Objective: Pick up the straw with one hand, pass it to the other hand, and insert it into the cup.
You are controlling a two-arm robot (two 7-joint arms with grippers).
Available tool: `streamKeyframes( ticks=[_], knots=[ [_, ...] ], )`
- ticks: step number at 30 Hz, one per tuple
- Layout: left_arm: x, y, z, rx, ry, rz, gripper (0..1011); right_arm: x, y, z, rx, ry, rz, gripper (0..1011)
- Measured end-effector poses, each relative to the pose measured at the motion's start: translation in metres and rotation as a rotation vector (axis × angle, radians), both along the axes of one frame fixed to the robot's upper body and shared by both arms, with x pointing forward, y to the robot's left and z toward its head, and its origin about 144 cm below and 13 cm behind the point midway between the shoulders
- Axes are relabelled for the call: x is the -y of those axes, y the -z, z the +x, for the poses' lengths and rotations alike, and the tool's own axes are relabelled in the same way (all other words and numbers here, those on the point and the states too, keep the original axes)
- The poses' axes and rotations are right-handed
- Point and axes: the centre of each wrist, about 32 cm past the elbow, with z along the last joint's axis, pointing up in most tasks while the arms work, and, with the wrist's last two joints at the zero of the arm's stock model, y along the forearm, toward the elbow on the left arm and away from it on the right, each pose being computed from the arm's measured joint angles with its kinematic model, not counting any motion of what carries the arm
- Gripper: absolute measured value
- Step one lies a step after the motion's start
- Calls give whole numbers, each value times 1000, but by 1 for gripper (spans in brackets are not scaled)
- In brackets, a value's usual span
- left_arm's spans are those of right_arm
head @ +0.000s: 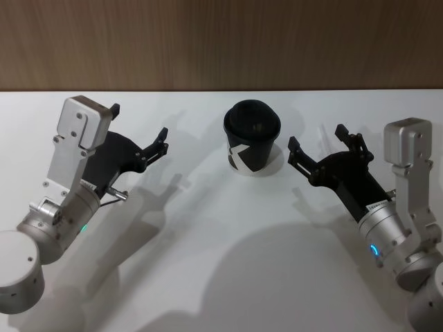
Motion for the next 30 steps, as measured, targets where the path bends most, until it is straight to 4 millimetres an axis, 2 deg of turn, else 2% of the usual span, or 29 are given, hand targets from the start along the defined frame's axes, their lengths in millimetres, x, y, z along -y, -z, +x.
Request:
streamKeyframes(
  ticks=[30],
  knots=[
    [0,0,0,0,0,0,1002,0,0,0,0,0,0,1001]
  ],
)
